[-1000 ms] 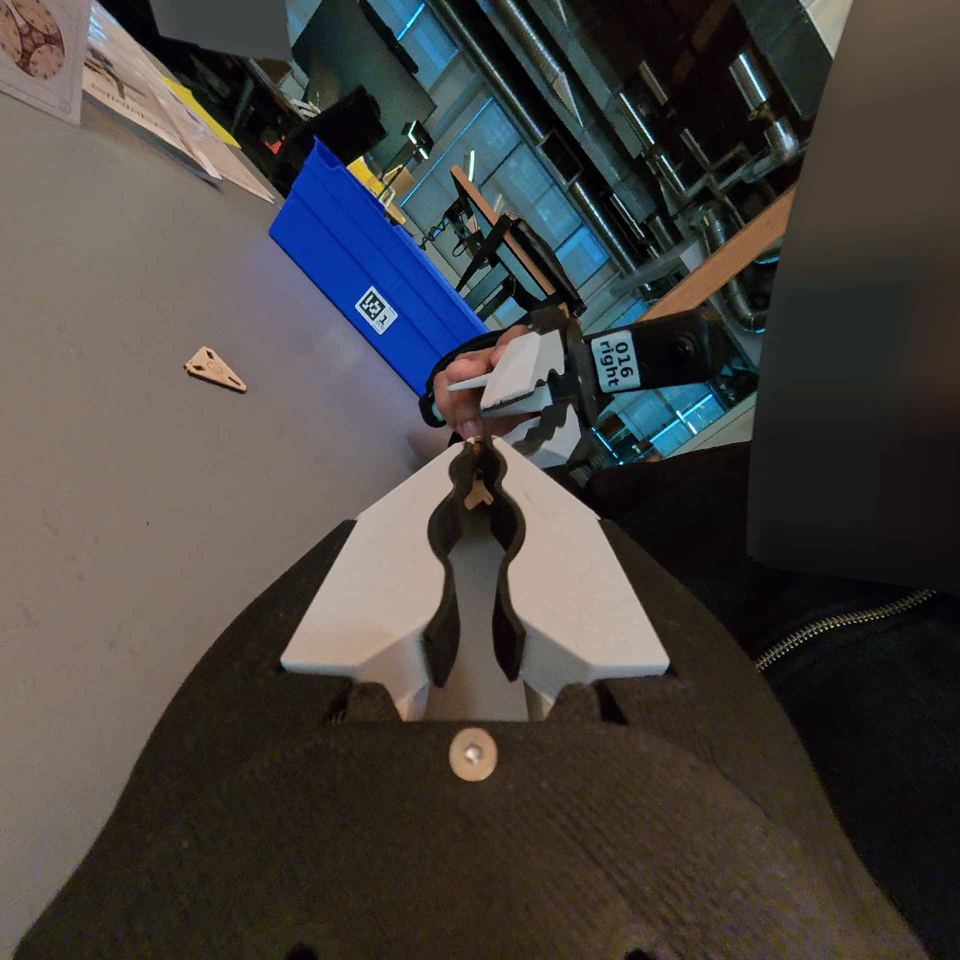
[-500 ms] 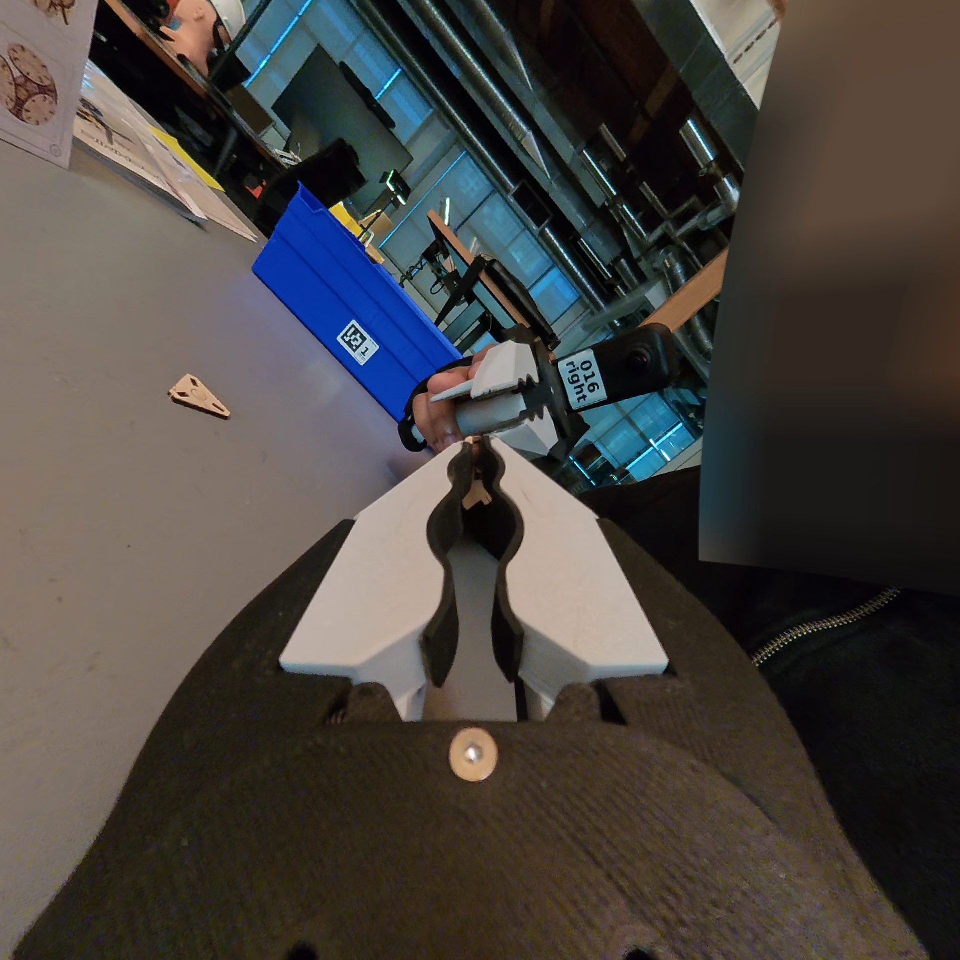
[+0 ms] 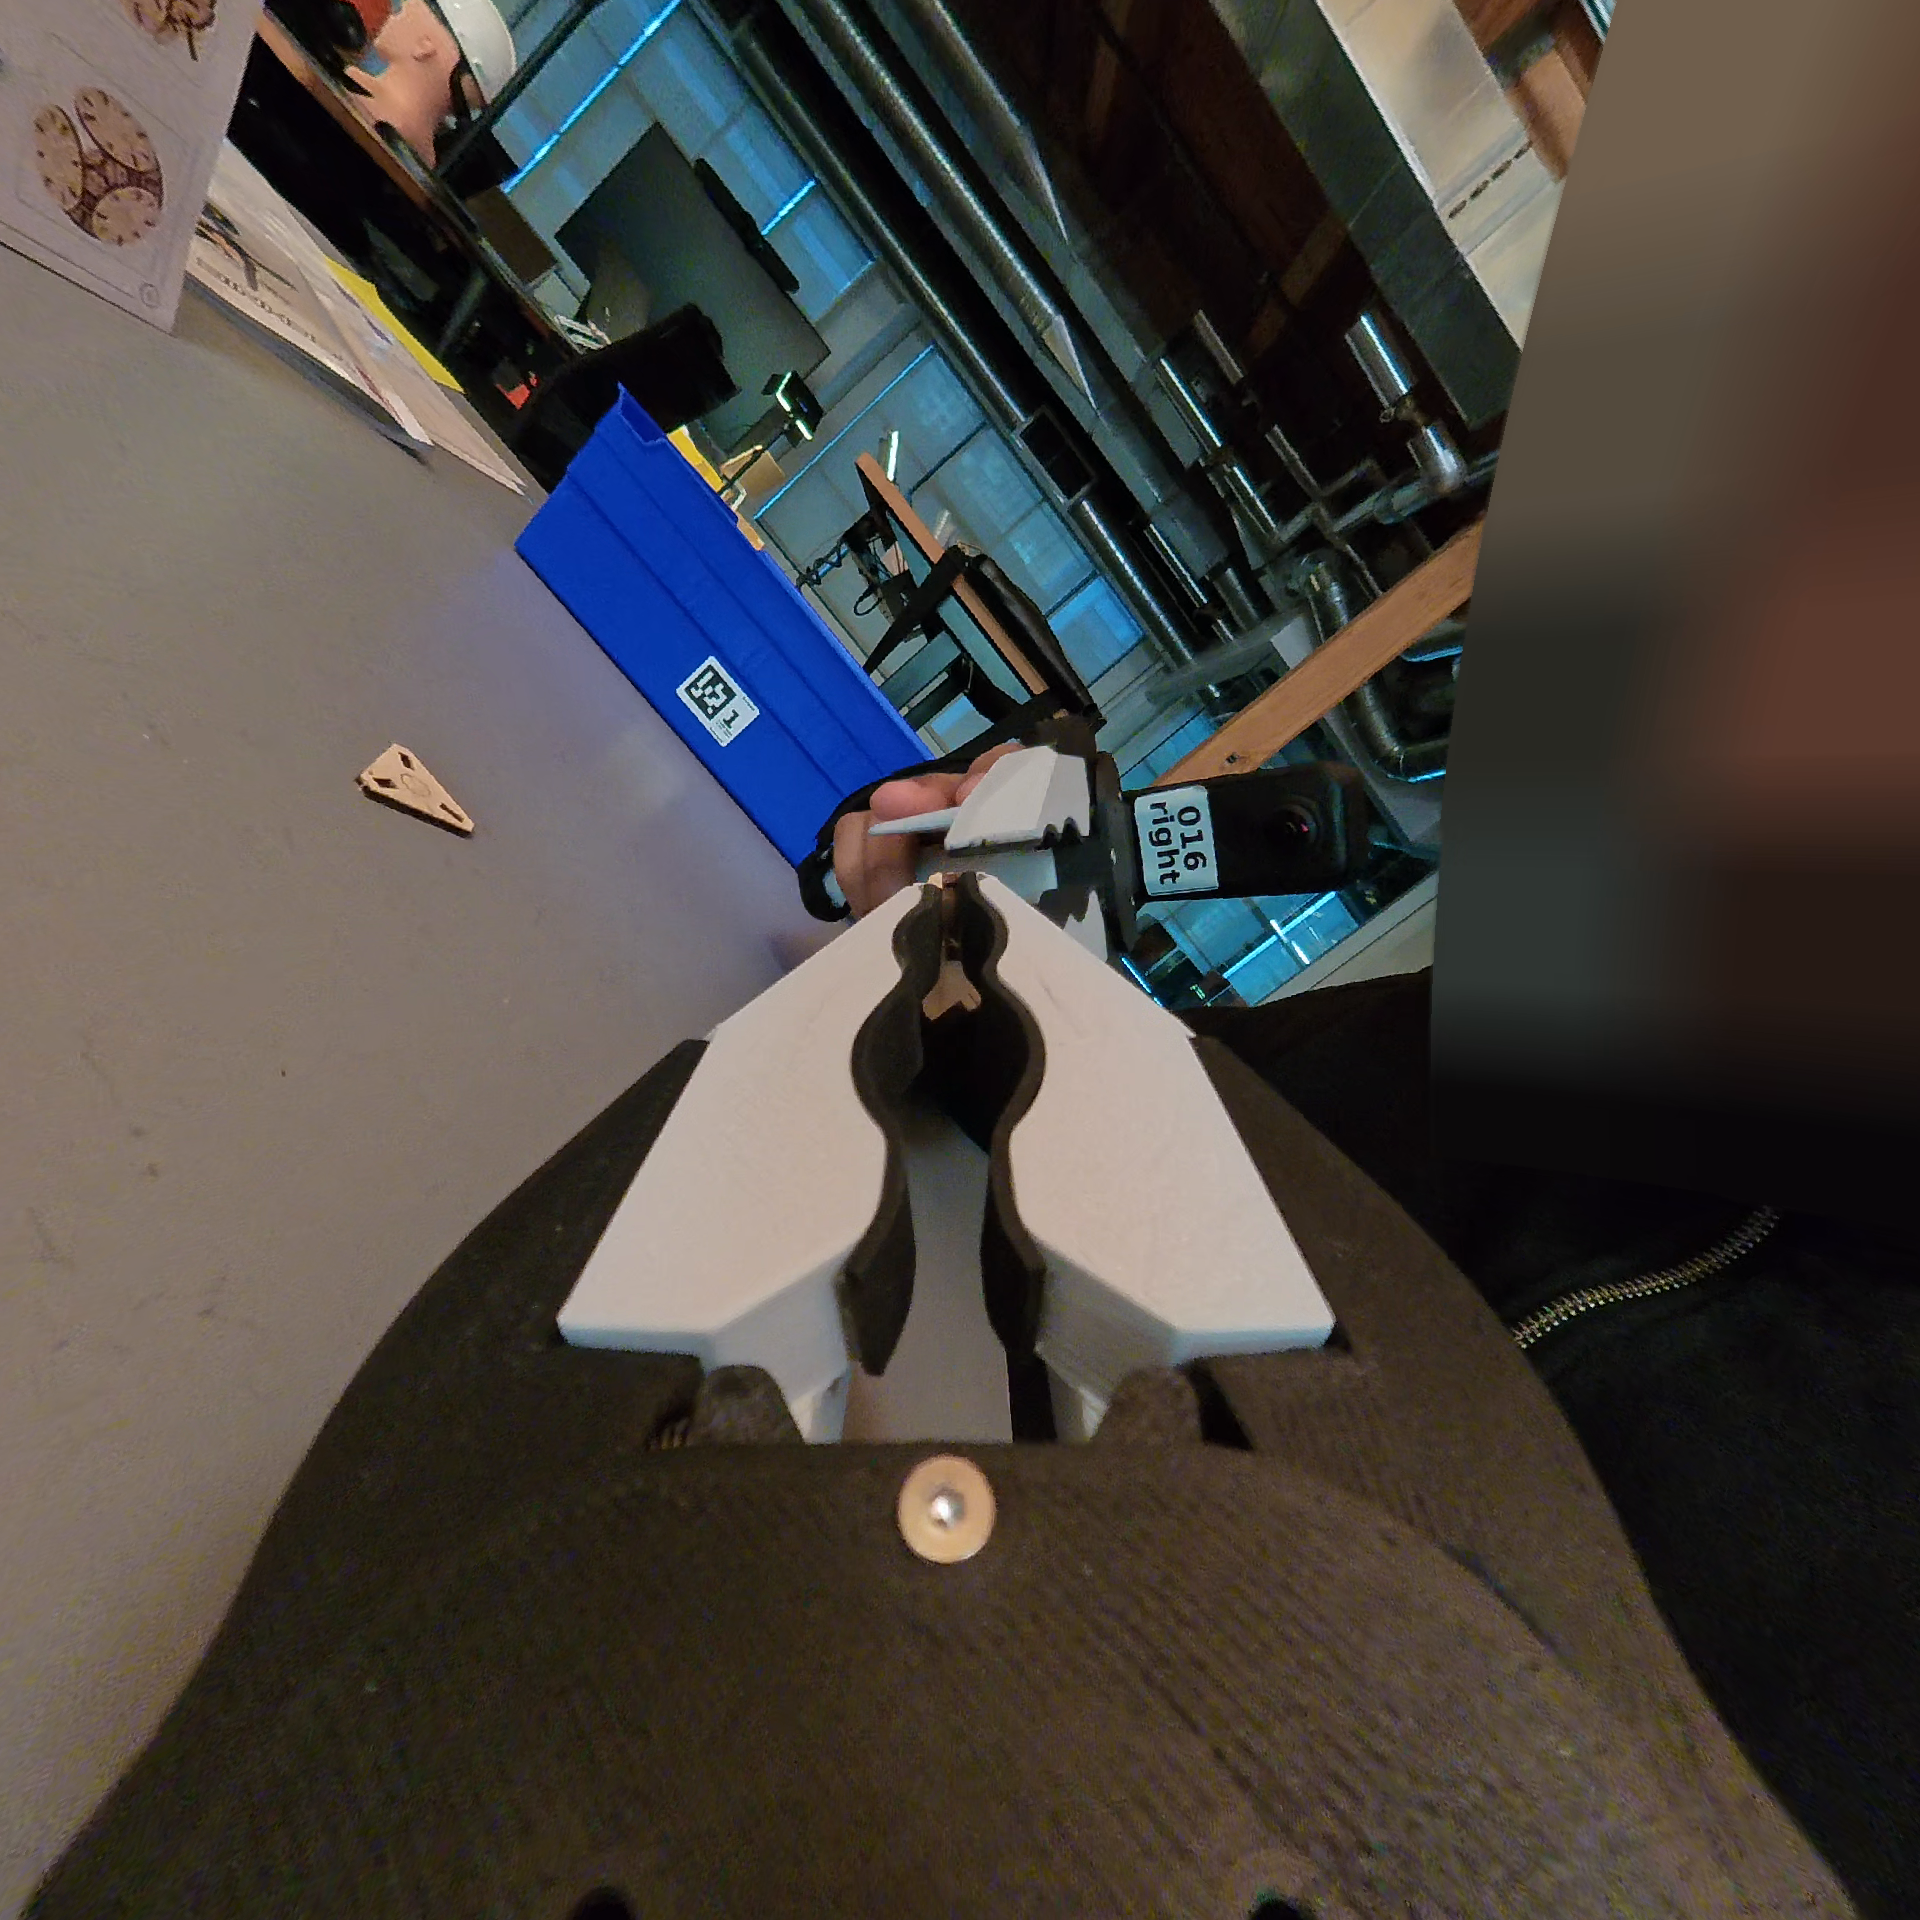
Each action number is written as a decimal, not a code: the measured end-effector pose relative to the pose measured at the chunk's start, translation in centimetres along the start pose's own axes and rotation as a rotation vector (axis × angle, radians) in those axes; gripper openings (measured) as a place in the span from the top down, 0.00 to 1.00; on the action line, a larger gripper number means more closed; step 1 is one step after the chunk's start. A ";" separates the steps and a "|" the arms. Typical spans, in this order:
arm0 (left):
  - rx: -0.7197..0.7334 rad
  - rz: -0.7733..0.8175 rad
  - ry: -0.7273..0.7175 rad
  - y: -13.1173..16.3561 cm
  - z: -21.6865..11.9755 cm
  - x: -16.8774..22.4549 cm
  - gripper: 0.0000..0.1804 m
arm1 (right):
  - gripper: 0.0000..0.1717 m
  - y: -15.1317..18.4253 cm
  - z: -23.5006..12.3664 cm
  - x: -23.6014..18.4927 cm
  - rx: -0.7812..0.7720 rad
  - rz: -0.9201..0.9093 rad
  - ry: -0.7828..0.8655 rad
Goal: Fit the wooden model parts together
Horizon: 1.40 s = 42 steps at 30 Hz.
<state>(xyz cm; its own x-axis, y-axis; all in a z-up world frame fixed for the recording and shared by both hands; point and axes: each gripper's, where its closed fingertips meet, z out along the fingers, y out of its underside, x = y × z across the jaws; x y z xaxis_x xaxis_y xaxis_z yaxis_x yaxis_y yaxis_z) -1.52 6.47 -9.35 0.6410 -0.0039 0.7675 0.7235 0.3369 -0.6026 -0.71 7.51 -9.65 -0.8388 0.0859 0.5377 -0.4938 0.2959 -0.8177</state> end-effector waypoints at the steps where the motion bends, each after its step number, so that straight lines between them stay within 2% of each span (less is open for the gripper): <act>1: 0.000 0.001 0.000 0.0 0.0 0.0 1.00 | 0.91 -0.1 -0.1 0.1 0.004 -0.002 0.005; 10: -0.006 0.007 -0.028 0.1 0.1 -0.3 1.00 | 0.92 -0.5 -0.3 0.3 0.005 -0.037 0.031; 16: 0.000 0.003 -0.048 0.0 0.1 -0.7 1.00 | 0.87 -0.5 0.6 -0.1 -0.022 -0.029 0.046; 25: 0.047 -0.009 -0.034 -0.6 -0.3 -0.6 1.00 | 0.91 -0.7 -0.2 1.1 -0.021 -0.035 0.102; 28: 0.071 -0.020 -0.030 -1.0 -0.5 -0.6 1.00 | 1.00 -0.2 -0.1 0.3 -0.038 0.033 0.011; 31: 0.084 -0.016 -0.035 -1.2 -0.6 -0.6 1.00 | 1.00 0.8 0.6 -0.9 -0.081 0.109 -0.072; 34: 0.094 -0.016 -0.036 -1.3 -0.7 -0.6 1.00 | 1.00 0.9 1.2 -1.0 -0.077 0.129 -0.054; 35: 0.096 -0.016 -0.036 -1.3 -0.7 -0.6 1.00 | 1.00 1.0 1.5 -0.4 -0.079 0.179 -0.011; 37: 0.102 -0.010 -0.040 -1.4 -0.7 -0.6 1.00 | 1.00 1.6 2.2 0.6 -0.081 0.396 0.026; 40: 0.110 -0.003 -0.043 -1.5 -0.8 -0.6 1.00 | 1.00 1.6 2.4 0.7 0.030 0.789 -0.078; 42: 0.118 0.000 -0.046 -1.6 -0.8 -0.6 1.00 | 0.98 1.2 2.0 1.3 0.141 0.958 -0.129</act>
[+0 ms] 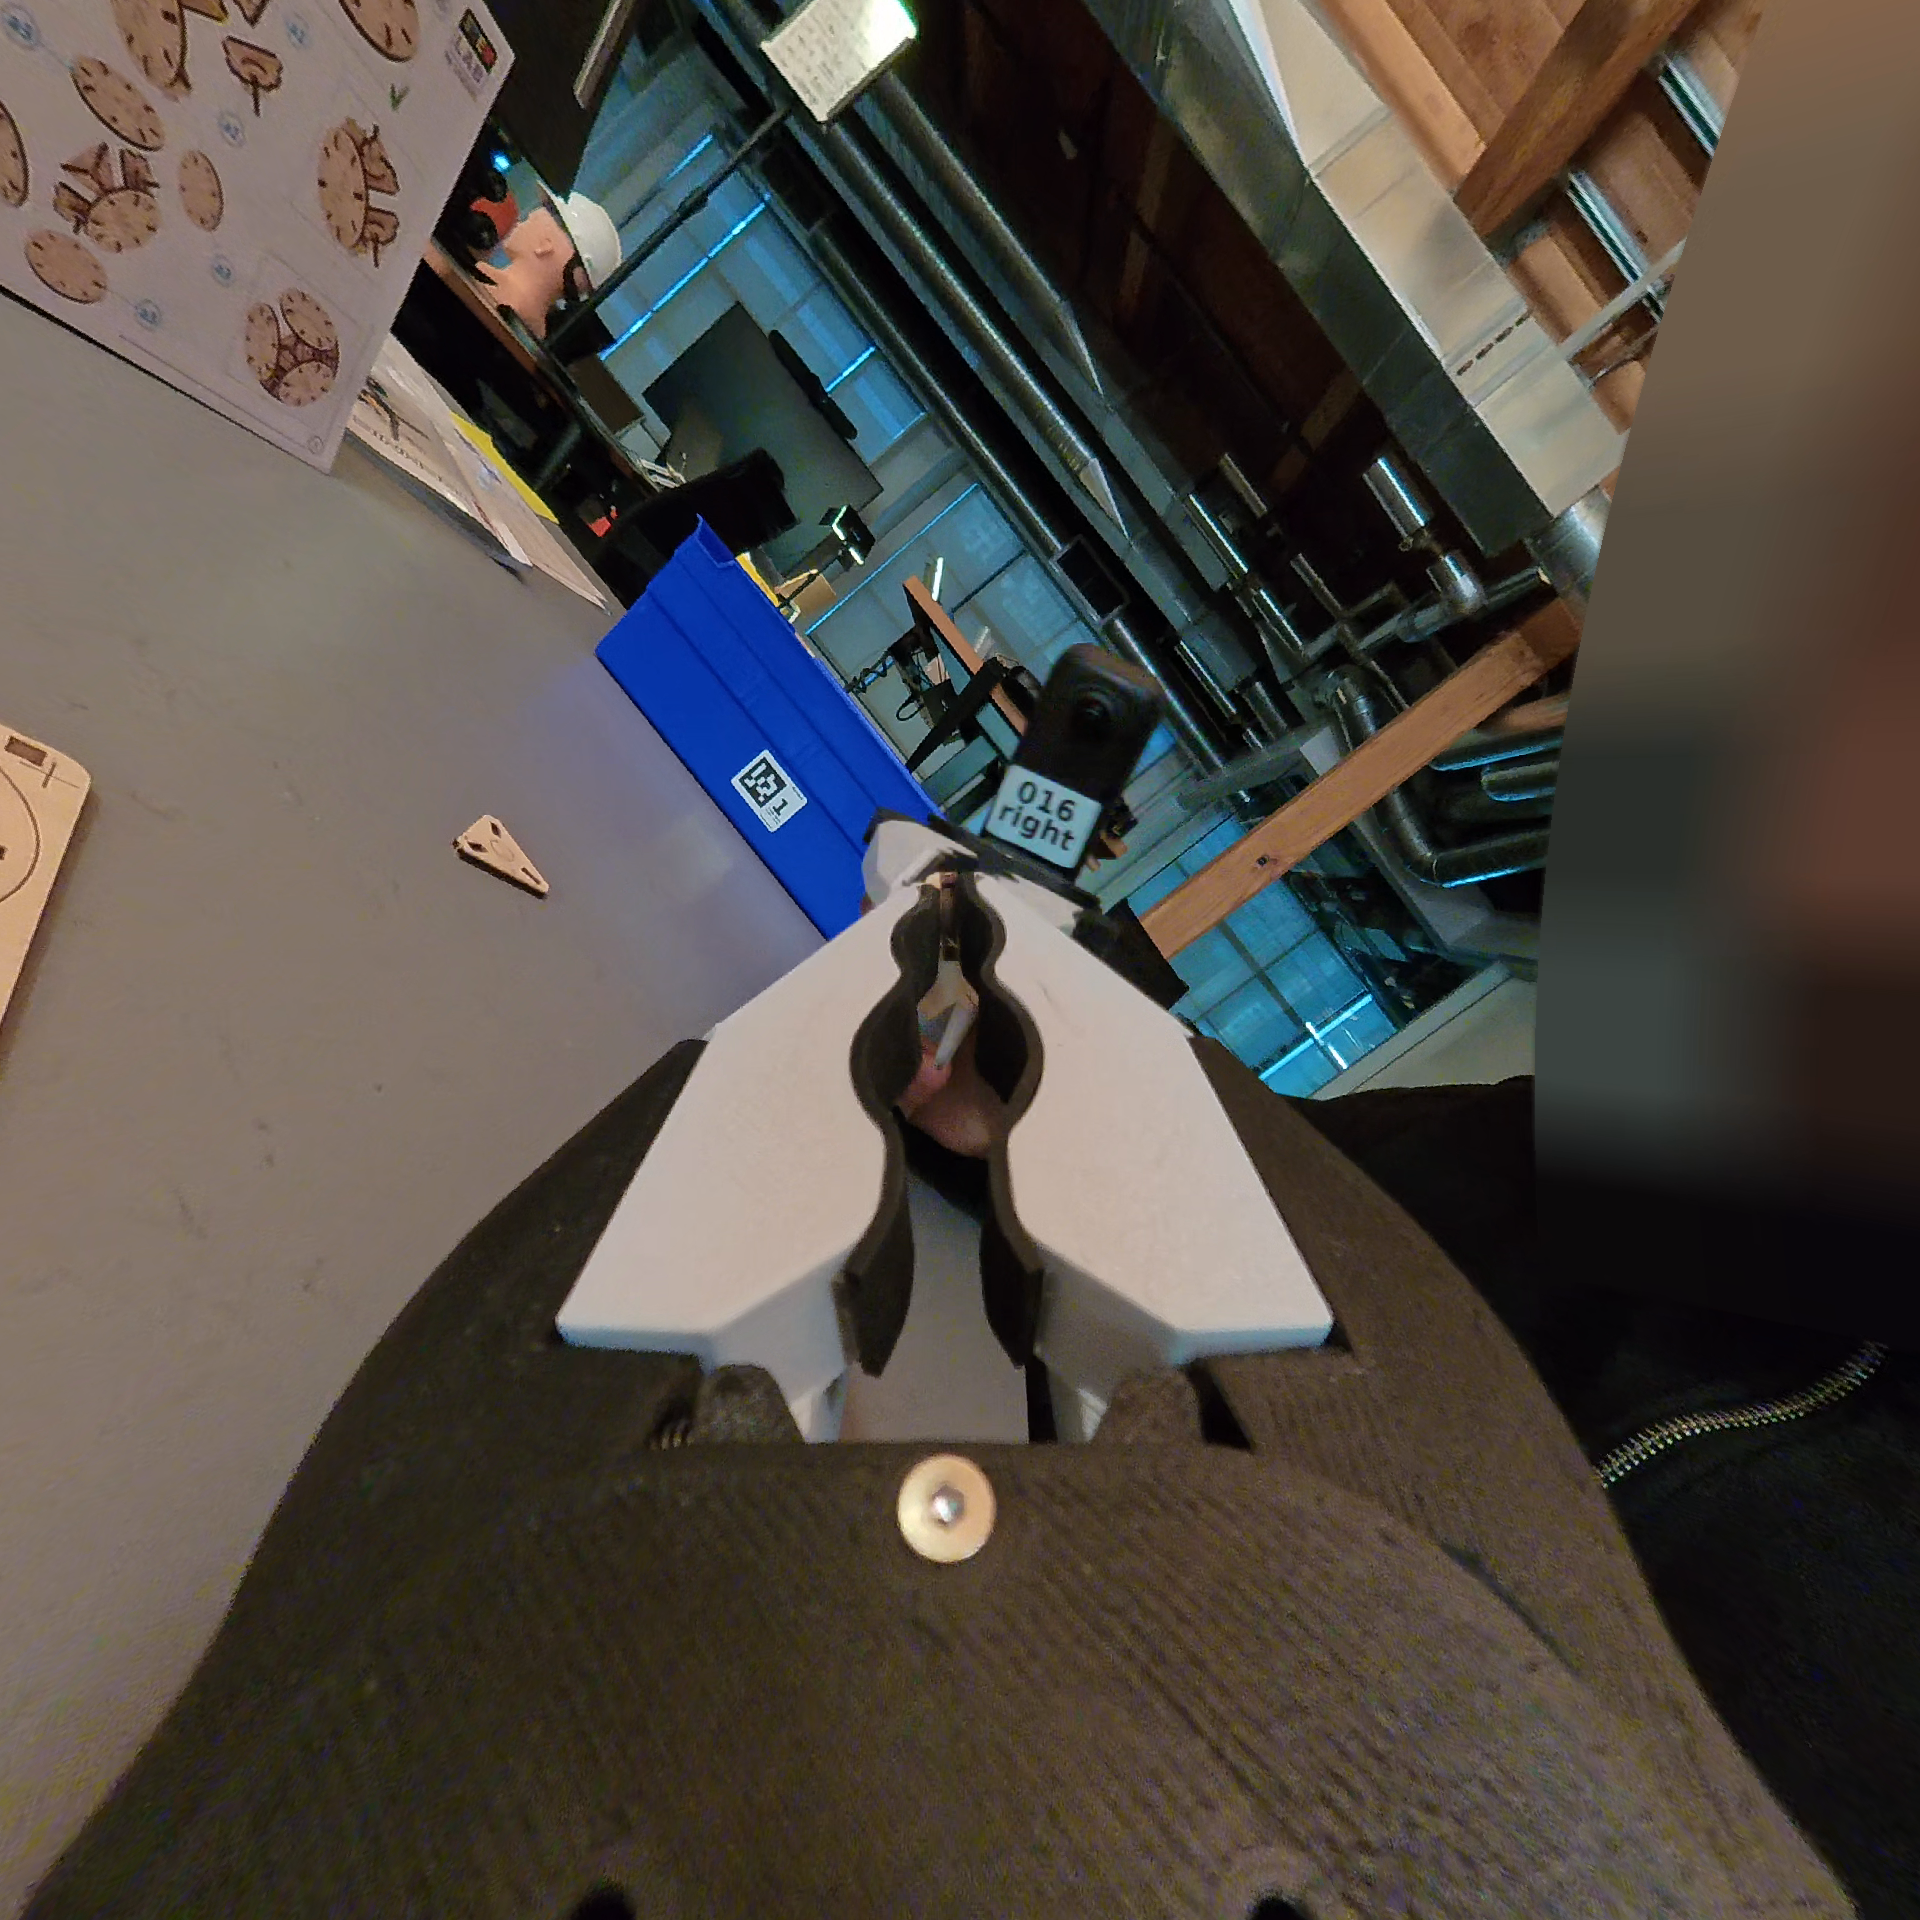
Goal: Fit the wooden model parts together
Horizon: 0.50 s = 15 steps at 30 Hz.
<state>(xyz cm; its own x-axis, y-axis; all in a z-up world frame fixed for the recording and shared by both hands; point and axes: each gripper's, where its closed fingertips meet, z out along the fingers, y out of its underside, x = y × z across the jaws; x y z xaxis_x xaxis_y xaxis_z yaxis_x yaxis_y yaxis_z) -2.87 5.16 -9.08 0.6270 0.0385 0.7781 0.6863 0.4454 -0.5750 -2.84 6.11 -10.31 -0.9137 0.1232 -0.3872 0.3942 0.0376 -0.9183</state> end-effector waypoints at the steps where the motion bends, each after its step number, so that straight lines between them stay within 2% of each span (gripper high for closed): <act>1: 0.003 0.002 -0.002 0.0 0.0 0.0 1.00 | 0.96 -0.4 -0.2 0.0 0.030 0.049 -0.030; 9: -0.017 0.041 -0.024 0.3 0.2 -0.1 1.00 | 0.94 0.2 0.9 -1.2 0.026 0.166 -0.099; 15: -0.018 0.053 -0.025 0.4 0.3 0.0 1.00 | 1.00 0.1 0.8 -0.9 0.055 0.249 -0.125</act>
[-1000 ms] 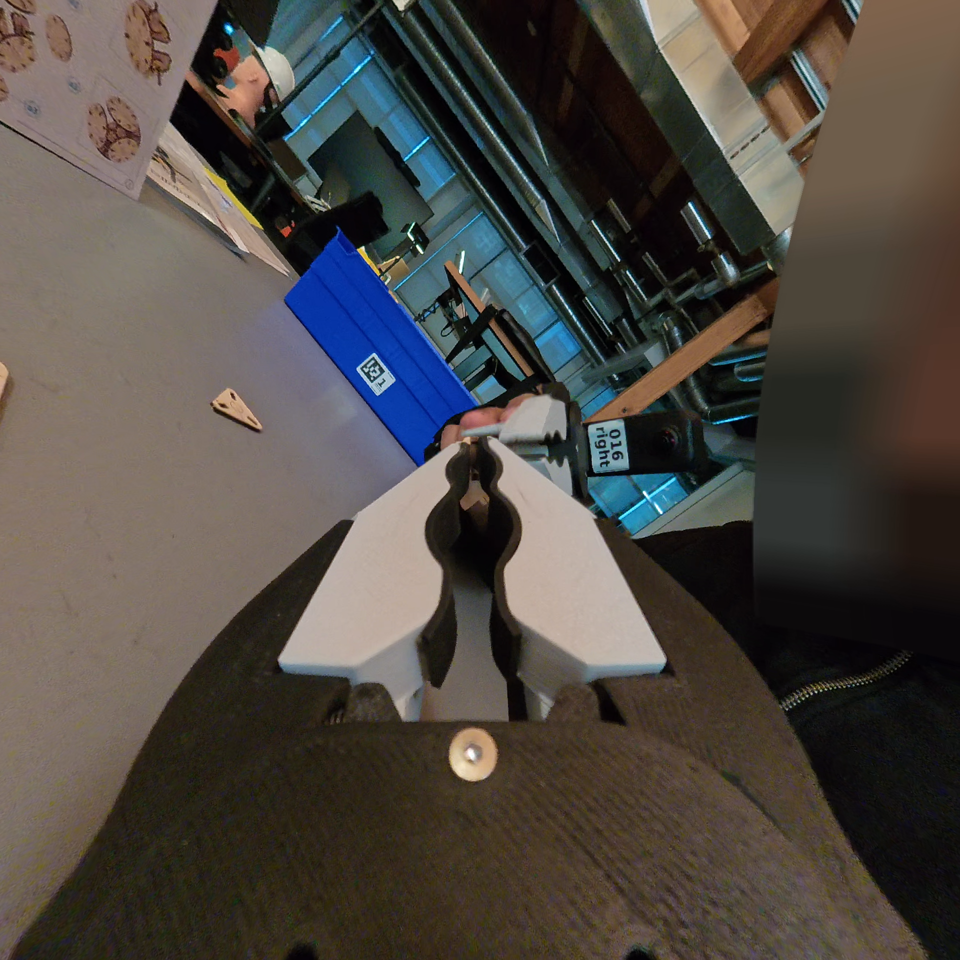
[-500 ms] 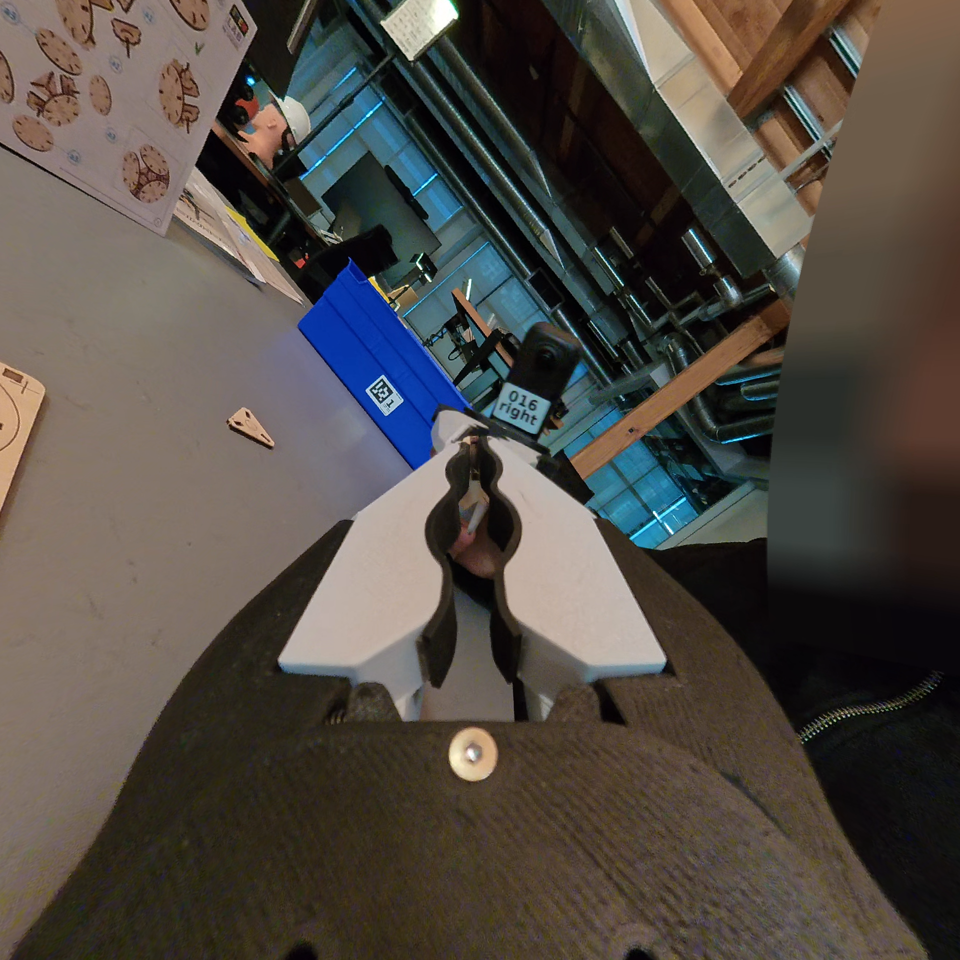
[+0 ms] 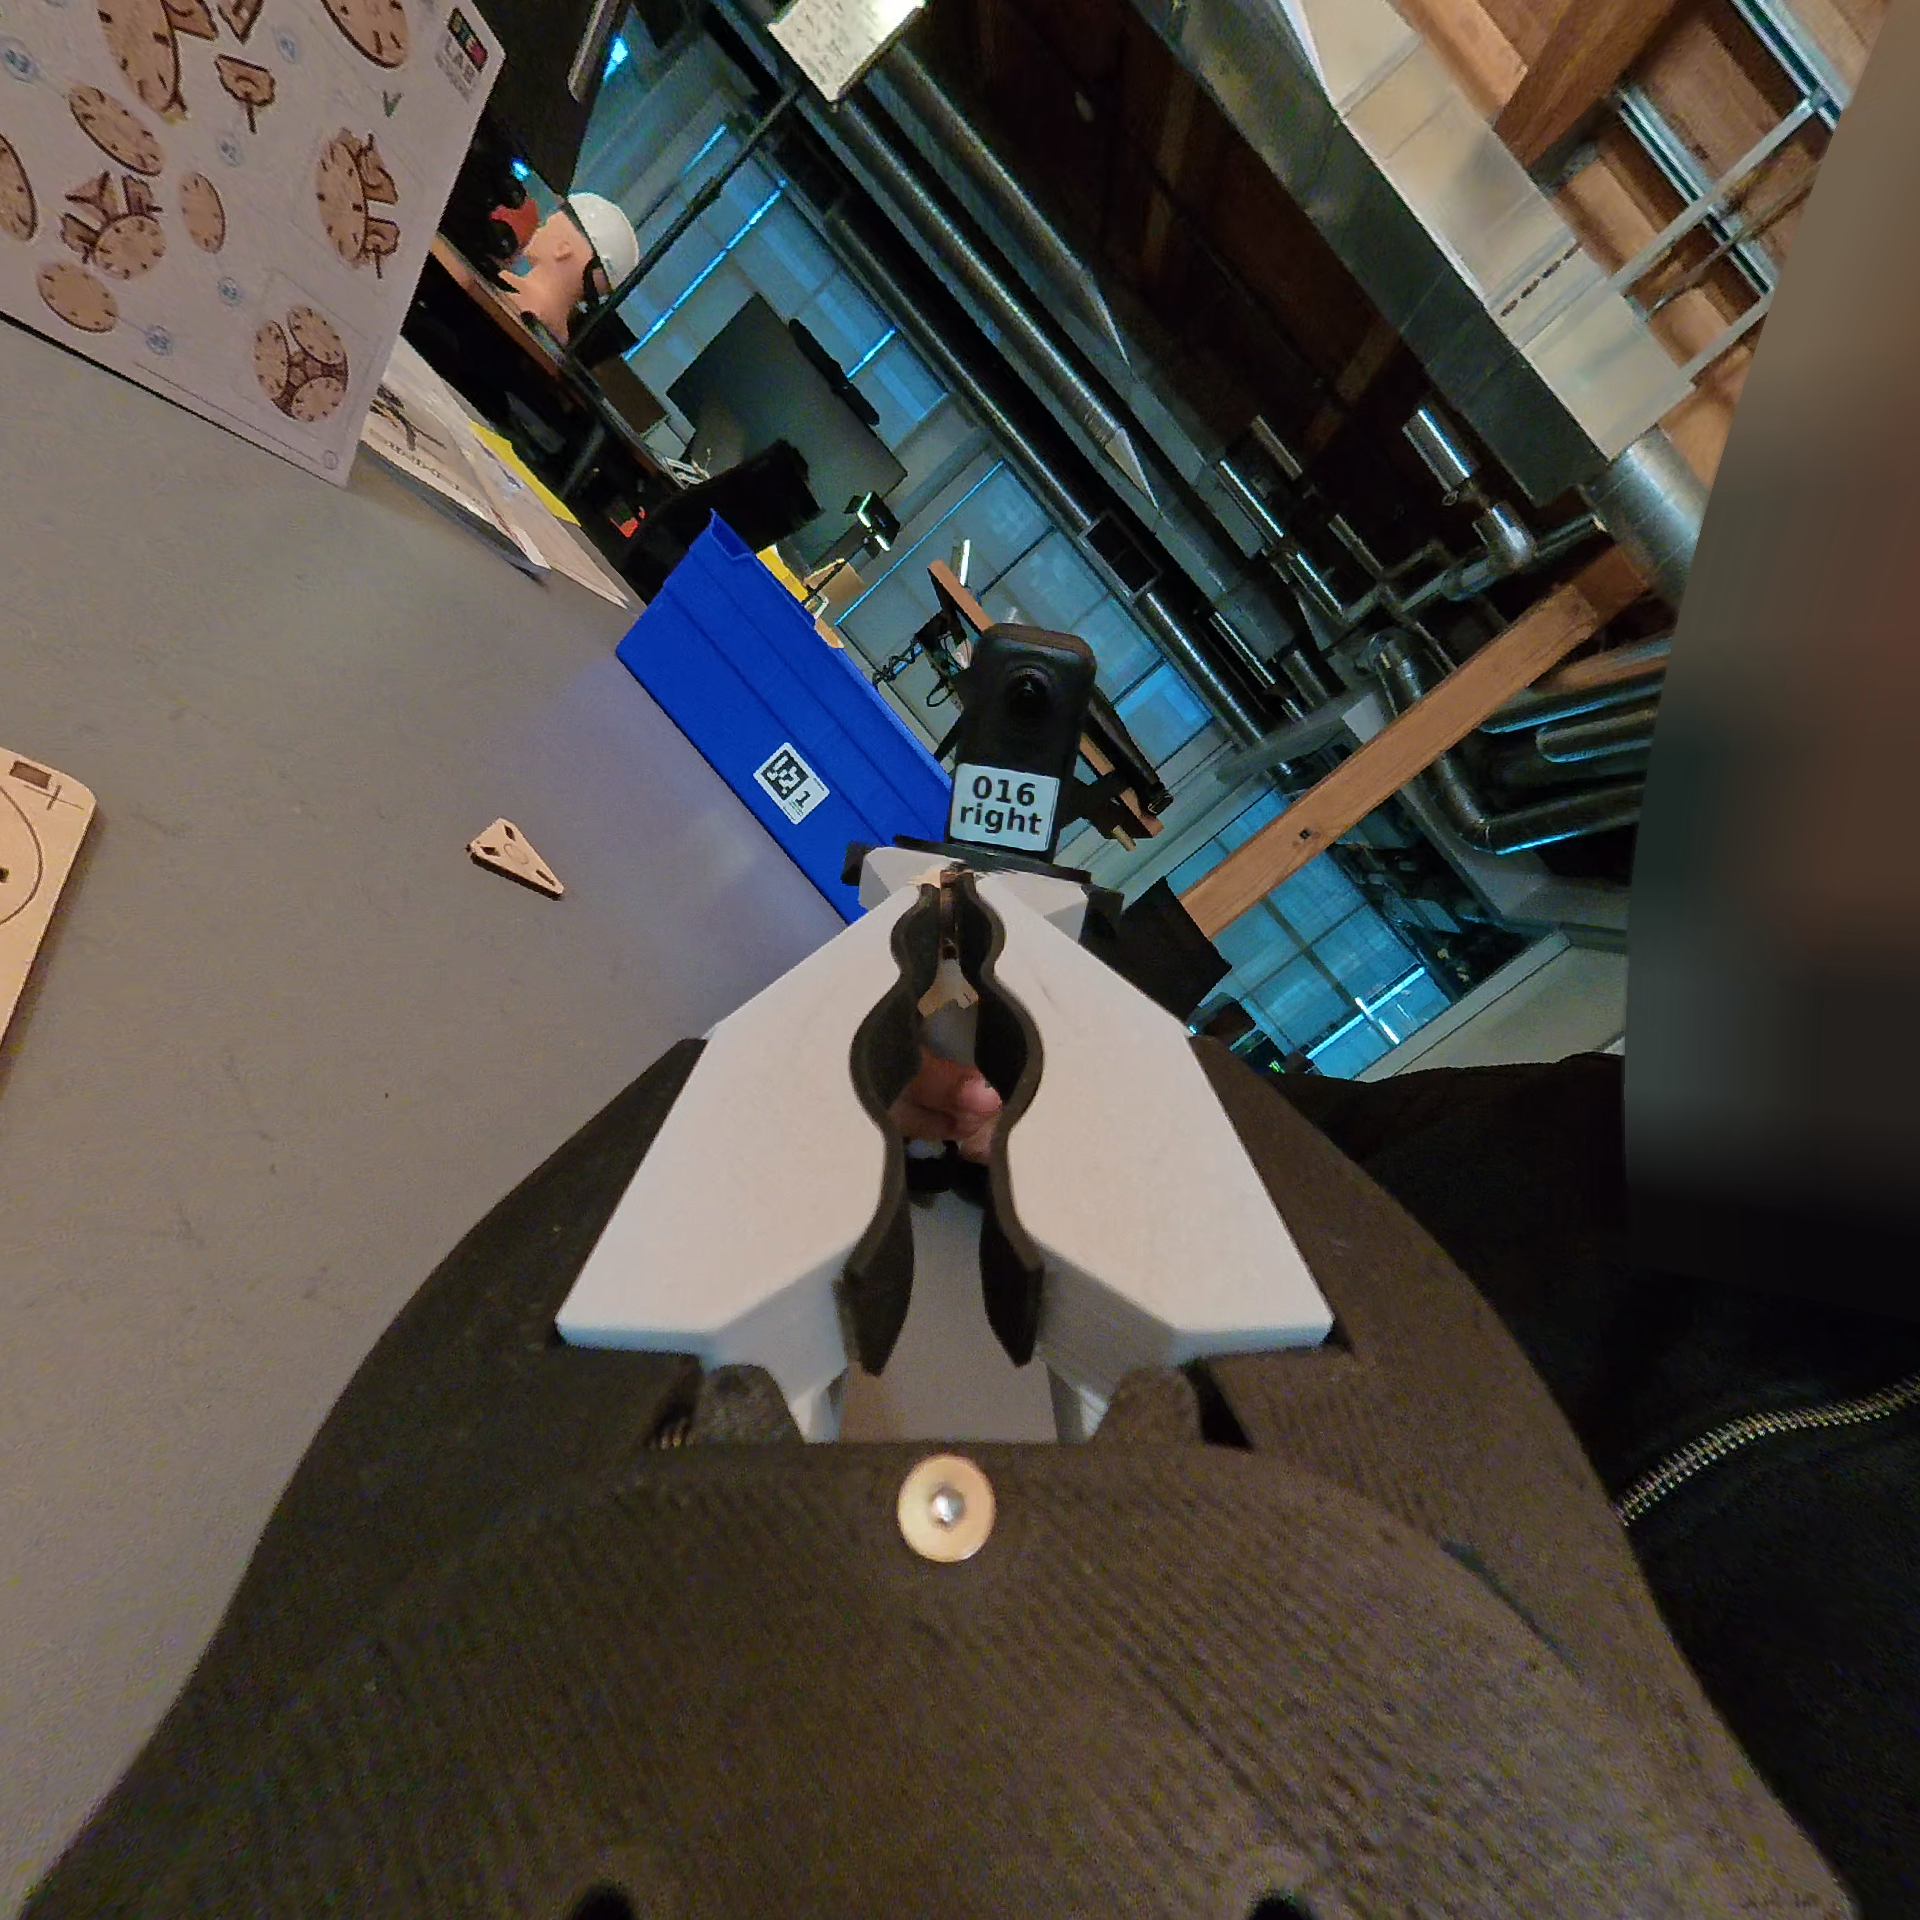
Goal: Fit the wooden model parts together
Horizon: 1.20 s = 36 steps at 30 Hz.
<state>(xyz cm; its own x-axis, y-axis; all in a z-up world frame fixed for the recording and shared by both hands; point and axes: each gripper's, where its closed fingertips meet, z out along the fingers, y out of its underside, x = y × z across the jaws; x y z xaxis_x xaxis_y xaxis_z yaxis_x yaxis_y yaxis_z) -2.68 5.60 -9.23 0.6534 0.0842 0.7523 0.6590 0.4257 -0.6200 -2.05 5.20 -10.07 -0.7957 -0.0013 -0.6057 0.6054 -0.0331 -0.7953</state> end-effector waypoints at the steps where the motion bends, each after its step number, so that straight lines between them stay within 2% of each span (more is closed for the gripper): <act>1: 0.000 0.004 0.000 0.0 0.0 0.0 1.00 | 1.00 0.0 0.0 0.0 0.001 0.005 -0.005; 7: -0.019 0.033 -0.002 0.4 0.2 0.2 1.00 | 1.00 -0.1 -0.3 -0.1 -0.004 0.026 -0.029; 11: -0.010 0.057 -0.031 0.1 0.0 0.1 0.88 | 1.00 -0.3 -0.8 0.1 -0.026 0.034 -0.030; 14: -0.065 0.179 -0.120 -0.2 -0.5 -0.4 0.83 | 1.00 0.4 -1.1 0.3 -0.109 0.042 -0.039; 17: -0.217 0.324 -0.178 0.4 -0.7 -0.1 0.86 | 1.00 1.3 -1.6 0.5 -0.210 -0.004 -0.026; 21: -0.506 0.450 -0.218 3.6 -0.7 0.2 0.90 | 1.00 2.7 -1.8 -0.3 -0.343 -0.120 -0.033; 24: -0.632 0.565 -0.275 4.8 -1.2 -0.2 0.94 | 1.00 4.3 -1.7 -0.8 -0.447 -0.228 -0.032; 31: -0.743 0.540 -0.221 6.4 -1.9 0.7 0.97 | 1.00 5.6 -1.6 -1.6 -0.518 -0.276 -0.067; 36: -0.759 0.522 -0.190 7.0 -1.8 1.0 0.98 | 1.00 6.2 -1.6 -1.9 -0.548 -0.299 -0.081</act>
